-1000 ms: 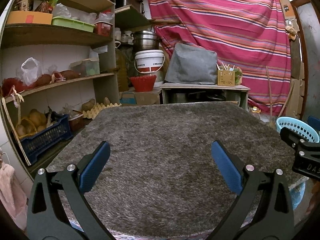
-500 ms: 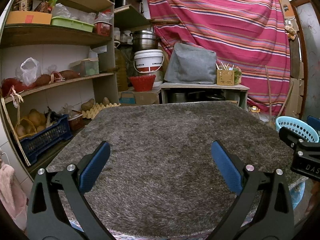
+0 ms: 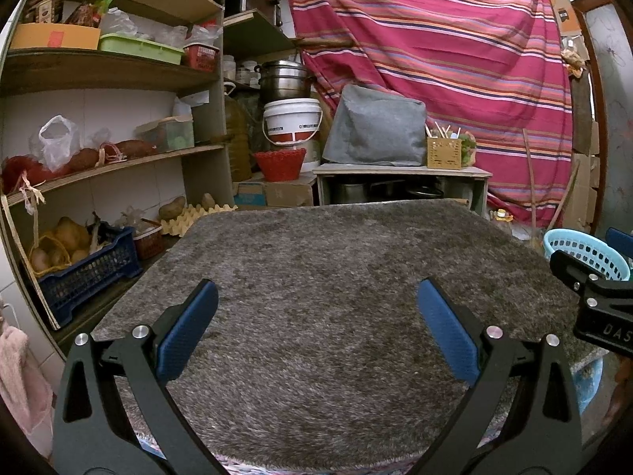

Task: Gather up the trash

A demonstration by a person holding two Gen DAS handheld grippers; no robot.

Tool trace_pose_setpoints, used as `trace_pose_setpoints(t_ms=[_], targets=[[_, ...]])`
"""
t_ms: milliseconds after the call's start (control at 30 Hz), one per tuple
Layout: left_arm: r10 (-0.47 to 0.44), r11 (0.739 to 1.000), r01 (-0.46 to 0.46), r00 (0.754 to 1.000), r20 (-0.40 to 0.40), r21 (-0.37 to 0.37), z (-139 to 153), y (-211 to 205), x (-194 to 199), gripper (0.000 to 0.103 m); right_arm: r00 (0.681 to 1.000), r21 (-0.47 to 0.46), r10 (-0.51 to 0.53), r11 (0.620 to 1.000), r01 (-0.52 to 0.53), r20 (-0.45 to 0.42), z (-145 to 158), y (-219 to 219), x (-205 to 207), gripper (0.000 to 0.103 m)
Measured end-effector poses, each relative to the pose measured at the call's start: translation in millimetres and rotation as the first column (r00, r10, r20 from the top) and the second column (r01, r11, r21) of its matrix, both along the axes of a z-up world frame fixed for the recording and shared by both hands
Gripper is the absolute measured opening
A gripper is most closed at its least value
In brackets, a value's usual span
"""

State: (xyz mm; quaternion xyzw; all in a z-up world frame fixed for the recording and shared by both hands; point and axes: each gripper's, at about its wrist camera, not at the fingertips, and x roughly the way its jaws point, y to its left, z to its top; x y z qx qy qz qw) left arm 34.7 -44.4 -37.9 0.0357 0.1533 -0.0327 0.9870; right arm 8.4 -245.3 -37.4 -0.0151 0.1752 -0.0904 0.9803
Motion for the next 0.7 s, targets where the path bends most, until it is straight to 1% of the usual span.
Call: trace_pose_setpoints(t_ms=[700], targets=[[-0.009, 1.000, 0.009, 1.000, 0.005, 0.005, 0.5, -2.7, 1.5, 0.098, 1.000, 0.001, -0.003, 1.000, 0.003, 0.000, -0.2, -0.4, 0.3, 0.099]])
